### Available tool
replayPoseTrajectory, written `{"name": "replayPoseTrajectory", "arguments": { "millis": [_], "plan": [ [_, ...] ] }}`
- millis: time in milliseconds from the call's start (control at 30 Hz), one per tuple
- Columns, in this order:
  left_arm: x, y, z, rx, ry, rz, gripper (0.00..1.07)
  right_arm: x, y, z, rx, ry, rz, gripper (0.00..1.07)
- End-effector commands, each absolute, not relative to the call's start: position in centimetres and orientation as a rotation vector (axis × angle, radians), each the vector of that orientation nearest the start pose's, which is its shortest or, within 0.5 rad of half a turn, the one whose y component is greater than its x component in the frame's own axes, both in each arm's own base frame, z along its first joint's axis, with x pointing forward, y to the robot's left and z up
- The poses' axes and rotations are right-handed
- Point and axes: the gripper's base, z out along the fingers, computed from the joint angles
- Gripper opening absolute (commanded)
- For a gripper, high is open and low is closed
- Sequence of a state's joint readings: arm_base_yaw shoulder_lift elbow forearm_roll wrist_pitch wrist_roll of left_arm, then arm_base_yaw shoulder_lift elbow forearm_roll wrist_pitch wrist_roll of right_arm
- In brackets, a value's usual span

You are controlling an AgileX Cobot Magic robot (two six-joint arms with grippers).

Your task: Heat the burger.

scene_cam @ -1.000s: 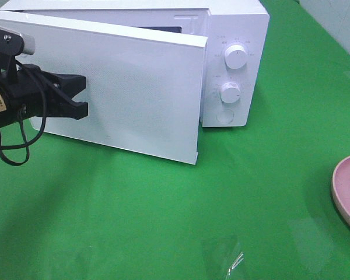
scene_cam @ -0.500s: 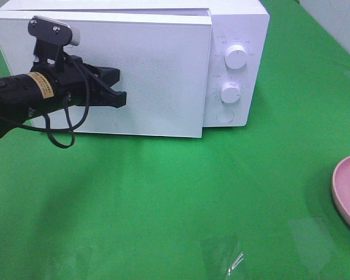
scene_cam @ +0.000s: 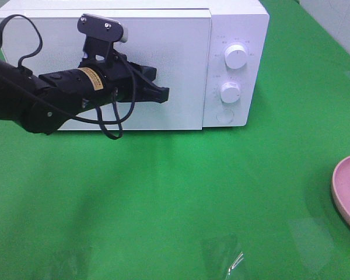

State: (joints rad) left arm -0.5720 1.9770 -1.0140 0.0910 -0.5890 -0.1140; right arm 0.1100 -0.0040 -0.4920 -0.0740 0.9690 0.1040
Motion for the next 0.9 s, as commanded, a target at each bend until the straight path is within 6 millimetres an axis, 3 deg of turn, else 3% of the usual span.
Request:
{"name": "replayPoseTrajectory", "arguments": {
  "millis": [33,300,467,633,833,867,900],
  "plan": [
    [35.9,-22.3,17.5,0.348,1.766,-0.455,0.00,-0.5,-0.6,28.4,-0.001,1.919,0.055,0.76],
    [36.8,-21.7,18.2,0.169,1.770,-0.315,0.00,-0.5,-0.6,28.4,-0.001,1.919,0.055,0.76],
    [36.5,-22.2,18.3,0.180,1.789,-0.330,0.00,-0.5,-0.6,28.4,-0.001,1.919,0.055,0.76],
    [33.8,-24.2,18.7,0.284,1.882,-0.399,0.00,-0.5,-0.6,28.4,-0.001,1.919,0.055,0.76],
    [30.2,-24.9,18.9,0.402,2.012,-0.457,0.00,-0.5,-0.6,28.4,-0.001,1.919,0.055,0.76],
    [28.9,-24.8,19.1,0.455,2.082,-0.479,0.03,-0.5,-0.6,28.4,-0.001,1.919,0.055,0.76],
    [27.7,-24.7,19.0,0.519,2.166,-0.493,0.16,-0.5,-0.6,28.4,-0.001,1.919,0.055,0.76]
  ]
}}
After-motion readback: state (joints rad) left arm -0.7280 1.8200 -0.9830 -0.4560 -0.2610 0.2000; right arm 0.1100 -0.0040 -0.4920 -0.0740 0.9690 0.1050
